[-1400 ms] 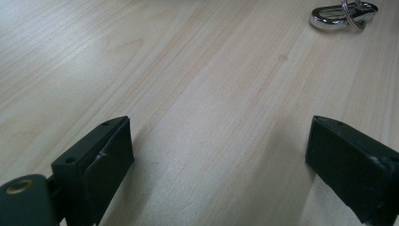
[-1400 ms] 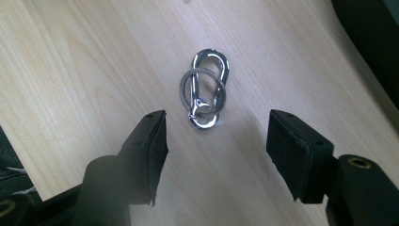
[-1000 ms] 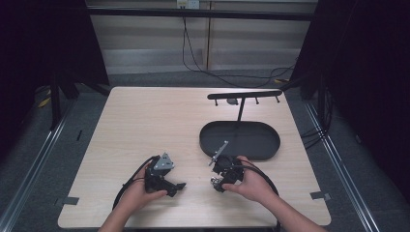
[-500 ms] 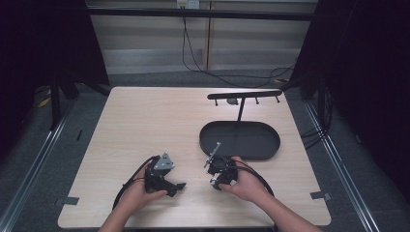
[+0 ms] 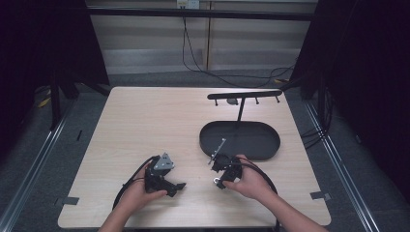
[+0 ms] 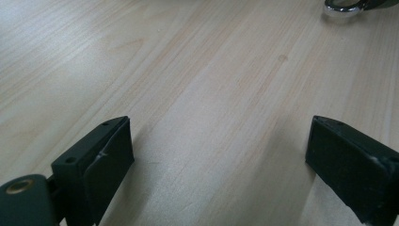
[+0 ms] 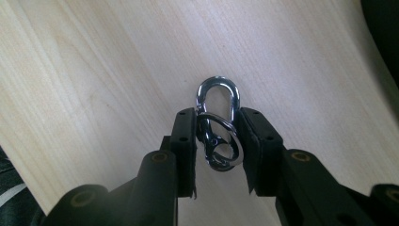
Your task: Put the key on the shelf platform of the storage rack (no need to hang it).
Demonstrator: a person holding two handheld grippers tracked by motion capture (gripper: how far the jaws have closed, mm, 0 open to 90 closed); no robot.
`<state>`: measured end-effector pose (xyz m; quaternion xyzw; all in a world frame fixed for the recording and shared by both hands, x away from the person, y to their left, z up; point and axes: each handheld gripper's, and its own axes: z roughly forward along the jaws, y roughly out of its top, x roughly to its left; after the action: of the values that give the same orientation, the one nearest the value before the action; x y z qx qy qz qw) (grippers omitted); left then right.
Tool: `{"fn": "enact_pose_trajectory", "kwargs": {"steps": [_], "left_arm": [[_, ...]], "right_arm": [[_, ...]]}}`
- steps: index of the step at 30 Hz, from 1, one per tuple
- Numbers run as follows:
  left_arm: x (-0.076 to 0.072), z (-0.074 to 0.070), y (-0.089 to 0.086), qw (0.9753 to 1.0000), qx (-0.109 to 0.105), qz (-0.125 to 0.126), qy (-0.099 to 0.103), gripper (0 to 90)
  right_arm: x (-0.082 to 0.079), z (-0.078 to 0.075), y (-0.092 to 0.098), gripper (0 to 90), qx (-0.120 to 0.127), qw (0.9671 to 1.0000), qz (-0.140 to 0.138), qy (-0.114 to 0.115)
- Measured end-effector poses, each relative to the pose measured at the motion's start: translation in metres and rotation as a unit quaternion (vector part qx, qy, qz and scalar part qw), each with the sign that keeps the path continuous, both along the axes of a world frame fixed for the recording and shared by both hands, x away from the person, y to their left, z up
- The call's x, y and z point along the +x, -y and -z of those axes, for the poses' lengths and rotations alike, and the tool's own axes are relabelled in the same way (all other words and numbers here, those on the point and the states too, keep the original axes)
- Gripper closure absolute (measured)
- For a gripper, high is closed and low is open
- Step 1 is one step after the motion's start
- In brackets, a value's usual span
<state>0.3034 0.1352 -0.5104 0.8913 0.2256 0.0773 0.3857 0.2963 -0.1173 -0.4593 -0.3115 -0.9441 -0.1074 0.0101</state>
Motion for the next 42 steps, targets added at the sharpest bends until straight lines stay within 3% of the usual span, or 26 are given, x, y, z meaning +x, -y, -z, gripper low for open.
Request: {"fn": "enact_pose_trajectory", "kwargs": {"steps": [30,33,39,42], "left_arm": [[0.000,0.000,0.000,1.0000,0.000,0.000,0.000,7.6],[0.000,0.000,0.000,1.0000,0.002,0.001,0.000,7.6],[0.000,0.000,0.000,1.0000,0.000,0.000,0.000,7.6],[0.000,0.000,0.000,1.0000,0.000,0.000,0.000,7.6]], "right_arm": [[0.013,-0.027,0.023,68.8,0.017,0.9996,0.022,-0.002],[0.016,-0.030,0.027,81.9,0.031,0.9992,0.024,-0.001],[0.018,-0.028,0.031,82.1,0.025,0.9994,0.025,-0.005],[0.019,-0.035,0.035,82.1,0.027,0.9992,0.031,0.000]]}}
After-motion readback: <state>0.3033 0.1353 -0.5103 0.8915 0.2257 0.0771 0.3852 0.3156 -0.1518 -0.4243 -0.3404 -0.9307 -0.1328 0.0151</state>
